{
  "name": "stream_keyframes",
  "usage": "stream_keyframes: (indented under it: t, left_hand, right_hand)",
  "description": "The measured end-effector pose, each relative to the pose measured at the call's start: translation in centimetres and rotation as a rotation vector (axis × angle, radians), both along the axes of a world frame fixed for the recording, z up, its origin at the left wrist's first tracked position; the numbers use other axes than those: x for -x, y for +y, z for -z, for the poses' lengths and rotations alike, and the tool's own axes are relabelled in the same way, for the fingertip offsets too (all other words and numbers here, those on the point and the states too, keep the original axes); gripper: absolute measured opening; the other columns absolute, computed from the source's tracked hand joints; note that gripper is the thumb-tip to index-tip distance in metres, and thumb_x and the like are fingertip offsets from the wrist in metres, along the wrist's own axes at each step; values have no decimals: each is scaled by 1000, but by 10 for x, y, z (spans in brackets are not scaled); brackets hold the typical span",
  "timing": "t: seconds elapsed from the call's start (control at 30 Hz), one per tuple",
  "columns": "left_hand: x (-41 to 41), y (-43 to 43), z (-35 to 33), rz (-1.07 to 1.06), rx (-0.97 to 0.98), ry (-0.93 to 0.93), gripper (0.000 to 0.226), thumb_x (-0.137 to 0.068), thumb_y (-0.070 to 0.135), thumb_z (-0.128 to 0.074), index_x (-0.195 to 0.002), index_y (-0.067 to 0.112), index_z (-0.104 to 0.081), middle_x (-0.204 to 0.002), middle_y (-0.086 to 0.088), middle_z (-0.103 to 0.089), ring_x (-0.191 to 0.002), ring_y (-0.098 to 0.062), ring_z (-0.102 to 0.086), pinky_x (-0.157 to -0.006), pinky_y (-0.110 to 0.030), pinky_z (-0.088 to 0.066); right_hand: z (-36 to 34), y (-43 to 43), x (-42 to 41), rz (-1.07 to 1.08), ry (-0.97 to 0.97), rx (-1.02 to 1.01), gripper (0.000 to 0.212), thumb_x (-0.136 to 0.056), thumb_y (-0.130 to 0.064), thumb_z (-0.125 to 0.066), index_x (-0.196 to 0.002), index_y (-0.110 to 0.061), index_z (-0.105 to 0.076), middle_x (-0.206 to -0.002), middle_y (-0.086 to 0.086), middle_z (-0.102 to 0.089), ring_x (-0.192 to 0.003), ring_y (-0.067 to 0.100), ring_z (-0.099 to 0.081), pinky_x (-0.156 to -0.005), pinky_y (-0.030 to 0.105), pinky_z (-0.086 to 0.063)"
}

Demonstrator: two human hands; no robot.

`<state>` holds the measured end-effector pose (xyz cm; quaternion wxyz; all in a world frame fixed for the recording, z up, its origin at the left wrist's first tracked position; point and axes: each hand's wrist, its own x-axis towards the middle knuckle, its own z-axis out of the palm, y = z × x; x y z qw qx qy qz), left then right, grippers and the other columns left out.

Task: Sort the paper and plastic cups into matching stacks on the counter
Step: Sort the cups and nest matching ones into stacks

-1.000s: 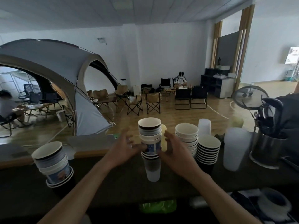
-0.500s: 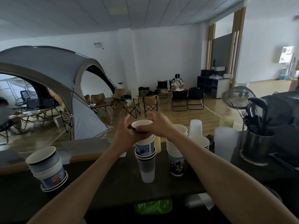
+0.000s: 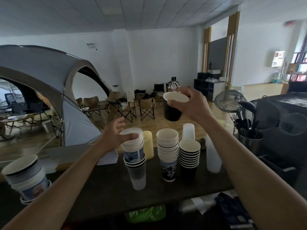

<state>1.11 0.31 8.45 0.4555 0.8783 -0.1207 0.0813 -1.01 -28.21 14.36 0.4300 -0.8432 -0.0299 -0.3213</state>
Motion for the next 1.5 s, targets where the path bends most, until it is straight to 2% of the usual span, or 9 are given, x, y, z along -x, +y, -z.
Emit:
stream_keyframes:
  t: [0.3, 0.5, 0.6, 0.77, 0.87, 0.97, 1.1, 1.33, 1.5]
  left_hand:
    - [0, -11, 21, -40, 53, -73, 101, -66, 45, -84, -149, 18, -33, -145, -7, -49, -128, -26, -49, -101, -50, -47]
    - [3, -7, 23, -28, 49, -49, 123, -47, 54, -89, -149, 20, -31, -145, -7, -49, -128, -26, -50, -100, -52, -48]
    - [2, -3, 26, -28, 70, -36, 114, -56, 34, -93, -150, 21, -30, -146, -8, -48, -128, -26, -50, -99, -52, -49]
    - [7, 8, 24, -15, 86, 15, 123, -44, 35, -93, -149, 20, -32, -145, -9, -48, -127, -25, -50, -102, -51, -47]
    - [12, 14, 22, -17, 94, 38, 128, -38, 42, -95, -147, 17, -34, -139, -8, -54, -122, -22, -54, -100, -46, -49]
    - [16, 20, 23, 14, 99, 60, 132, -30, 56, -93, -144, 13, -41, -132, -5, -60, -118, -20, -59, -95, -40, -54]
    - [19, 9, 34, 77, 1, 6, 55, -70, 19, -84, -113, 36, -55, -108, 14, -65, -99, 8, -63, -76, -13, -55]
    - [7, 0, 61, -63, 57, -59, 82, -59, 36, -90, -128, 23, -49, -120, 10, -59, -109, -9, -59, -80, -20, -51]
    - [3, 4, 63, -72, 2, -33, 101, -45, 57, -87, -131, 20, -48, -123, 6, -60, -110, -14, -60, -83, -31, -56]
  right_hand:
    - [91, -57, -10, 68, 421, 112, 80, -70, -49, -79, -136, -17, -48, -129, 6, -59, -108, 24, -58, -76, 36, -50]
    - [118, -55, -8, -3, 517, 191, 90, -71, -49, -79, -147, -20, -39, -142, 6, -52, -127, 25, -51, -99, 39, -45]
    - [103, -51, -3, 47, 435, 213, 79, -76, -44, -76, -144, -18, -45, -142, 4, -53, -126, 25, -52, -98, 37, -45]
    - [49, -3, 18, -35, -8, 11, 42, -82, -27, -71, -123, -18, -66, -109, -10, -69, -100, 6, -64, -87, 23, -52]
    - [42, 43, 17, -266, 118, 107, 55, -80, -28, -75, -132, -18, -59, -118, -8, -68, -103, 3, -63, -81, 7, -44]
    - [53, 78, 3, -430, 290, 224, 76, -77, -34, -80, -142, -14, -46, -133, 1, -61, -120, 14, -59, -95, 23, -47]
    - [64, 109, -15, -401, 338, 328, 102, -61, -61, -82, -145, -21, -40, -134, 3, -58, -121, 23, -56, -97, 41, -49]
    - [62, 127, -31, -294, 329, 526, 92, -60, -58, -83, -133, -15, -48, -121, 3, -62, -104, 22, -57, -79, 32, -45]
    - [34, 113, -25, -338, 232, 291, 91, -59, -51, -88, -137, -21, -52, -129, 0, -60, -111, 18, -55, -88, 29, -43]
